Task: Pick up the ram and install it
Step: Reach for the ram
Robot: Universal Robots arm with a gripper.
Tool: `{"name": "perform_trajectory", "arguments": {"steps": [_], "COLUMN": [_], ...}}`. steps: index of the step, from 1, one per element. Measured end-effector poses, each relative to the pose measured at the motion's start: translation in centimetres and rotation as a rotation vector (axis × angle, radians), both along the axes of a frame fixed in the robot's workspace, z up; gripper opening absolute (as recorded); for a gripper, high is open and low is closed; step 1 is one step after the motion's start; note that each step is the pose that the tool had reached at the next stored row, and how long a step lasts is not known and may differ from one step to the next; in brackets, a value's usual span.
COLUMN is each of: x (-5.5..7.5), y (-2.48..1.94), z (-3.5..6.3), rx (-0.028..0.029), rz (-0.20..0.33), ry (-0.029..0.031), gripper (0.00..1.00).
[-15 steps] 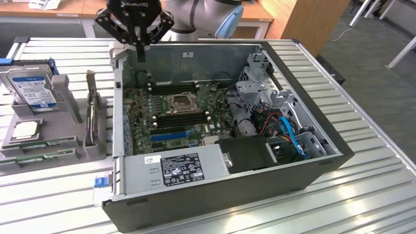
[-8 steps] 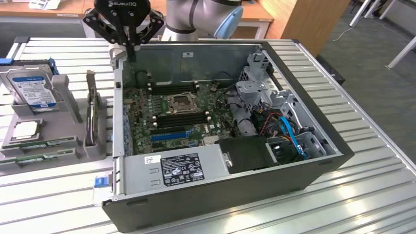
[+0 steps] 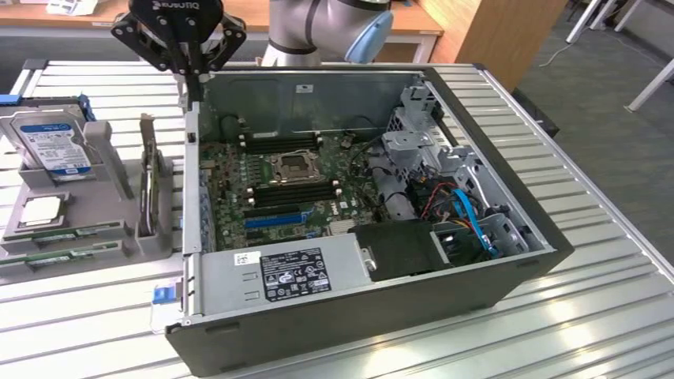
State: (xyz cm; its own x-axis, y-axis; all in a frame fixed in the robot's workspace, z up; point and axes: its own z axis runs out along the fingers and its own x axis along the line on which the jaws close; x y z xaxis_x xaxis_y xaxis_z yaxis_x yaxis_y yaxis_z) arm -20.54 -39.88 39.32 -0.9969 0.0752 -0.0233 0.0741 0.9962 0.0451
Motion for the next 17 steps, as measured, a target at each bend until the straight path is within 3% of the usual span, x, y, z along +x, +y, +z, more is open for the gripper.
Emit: {"name": "perform_trajectory", "arguments": {"steps": [17], "x": [-5.0], "y": [0.0], "z": [-0.01], "rx": [-0.0001], "rz": [0.0], "ry": [0.0001], "gripper": [0.1]}}
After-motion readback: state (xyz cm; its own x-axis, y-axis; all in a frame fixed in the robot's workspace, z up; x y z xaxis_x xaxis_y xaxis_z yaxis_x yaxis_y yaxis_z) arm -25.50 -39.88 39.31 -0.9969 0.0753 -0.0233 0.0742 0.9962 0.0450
